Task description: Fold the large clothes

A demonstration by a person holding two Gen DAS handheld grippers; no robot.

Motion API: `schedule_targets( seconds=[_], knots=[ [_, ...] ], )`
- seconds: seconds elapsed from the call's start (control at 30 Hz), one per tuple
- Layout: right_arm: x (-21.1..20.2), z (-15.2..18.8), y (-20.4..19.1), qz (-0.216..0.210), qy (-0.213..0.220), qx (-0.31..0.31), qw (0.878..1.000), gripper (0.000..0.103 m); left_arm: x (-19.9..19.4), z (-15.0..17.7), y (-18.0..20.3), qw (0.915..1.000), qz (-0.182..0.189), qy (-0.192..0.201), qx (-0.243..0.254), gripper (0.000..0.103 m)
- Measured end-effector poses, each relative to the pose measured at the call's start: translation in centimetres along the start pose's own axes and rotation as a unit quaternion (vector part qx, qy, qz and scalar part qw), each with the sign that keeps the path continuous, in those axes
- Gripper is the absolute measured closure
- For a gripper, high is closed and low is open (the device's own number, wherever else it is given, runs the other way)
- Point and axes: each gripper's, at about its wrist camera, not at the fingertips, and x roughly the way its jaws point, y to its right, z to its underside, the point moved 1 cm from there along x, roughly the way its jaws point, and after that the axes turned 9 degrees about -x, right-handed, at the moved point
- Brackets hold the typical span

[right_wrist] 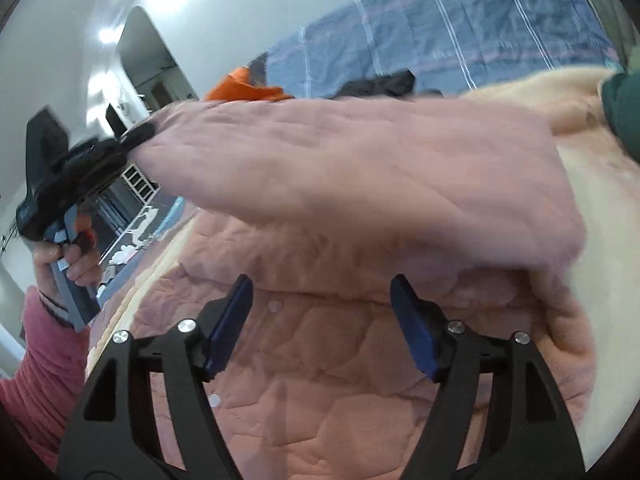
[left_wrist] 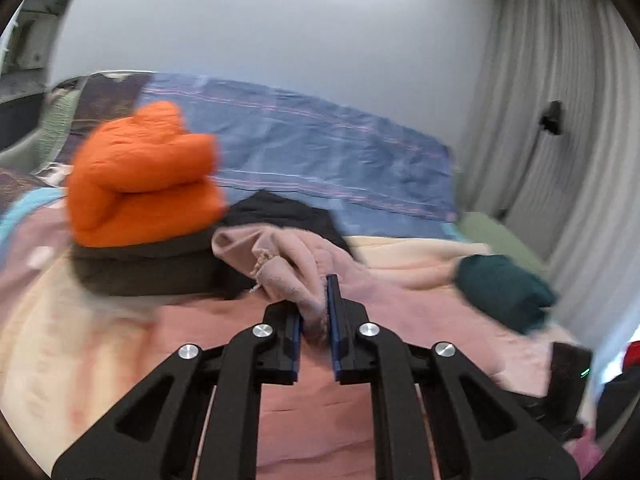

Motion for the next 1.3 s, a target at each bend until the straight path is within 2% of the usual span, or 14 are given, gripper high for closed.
schedule_targets(
  seconds=[0.07, 0.13, 0.23, 0.33, 0.43, 0.5, 0.57, 0.67, 0.8, 1.1, 1.13, 1.17, 1.2, 1.3],
  knots=[
    [0.9, 0.3, 0.6, 0.0, -0.018, 0.013, 1.0, 0.03, 1.8, 1.9, -3.1, 0.9978, -0.029, -0.051, -0.031, 0.063],
    [1.1, 0.3, 0.4, 0.001, -0.028, 0.009, 1.0, 0.03, 2.9, 4.3, -5.4, 0.9931, -0.064, -0.088, -0.045, 0.052],
    [0.4, 0.0, -1.5, -0.014, -0.034, -0.033, 0.999, 0.03, 2.2, 5.5, -8.2, 0.9906, -0.079, -0.089, -0.066, 0.051],
    [-0.9, -1.3, -4.0, -0.016, -0.013, -0.088, 0.996, 0.03, 0.4, 4.4, -10.4, 0.9898, -0.062, -0.068, -0.109, 0.052],
    [-1.6, -3.5, -4.8, 0.031, 0.015, -0.111, 0.993, 0.032, 0.0, 3.2, -9.5, 0.9927, -0.037, -0.068, -0.092, 0.064],
    [-1.2, -4.7, -4.1, 0.068, 0.022, -0.1, 0.992, 0.033, 0.5, 2.8, -8.7, 0.9936, -0.024, -0.08, -0.076, 0.065],
    [0.7, -4.7, -2.4, 0.115, -0.003, -0.077, 0.99, 0.033, 1.8, 3.2, -7.5, 0.9935, -0.019, -0.099, -0.054, 0.065],
    [5.1, -2.0, 0.1, 0.139, -0.066, -0.043, 0.987, 0.038, 5.0, 4.1, -7.2, 0.9891, -0.038, -0.137, -0.036, 0.065],
    [5.0, -1.3, -1.8, 0.175, -0.048, -0.097, 0.979, 0.036, 7.0, 5.2, -7.3, 0.9862, -0.053, -0.155, -0.024, 0.06],
    [4.5, -0.9, -1.1, 0.158, -0.042, -0.087, 0.983, 0.033, 8.3, 3.1, -7.7, 0.9862, -0.039, -0.154, -0.046, 0.058],
    [4.6, -0.9, -1.2, 0.158, -0.042, -0.088, 0.983, 0.033, 8.4, 2.6, -7.9, 0.9867, -0.029, -0.15, -0.056, 0.062],
    [4.6, -0.9, -1.1, 0.157, -0.041, -0.087, 0.983, 0.033, 8.6, 2.3, -8.0, 0.9869, -0.017, -0.148, -0.062, 0.084],
    [4.7, -0.9, -1.2, 0.156, -0.041, -0.086, 0.983, 0.033, 8.8, 1.9, -8.0, 0.9865, -0.006, -0.15, -0.066, 0.097],
    [4.6, -1.1, -1.3, 0.156, -0.04, -0.087, 0.983, 0.033, 8.7, 1.4, -7.8, 0.9872, -0.009, -0.144, -0.068, 0.1]
  ],
)
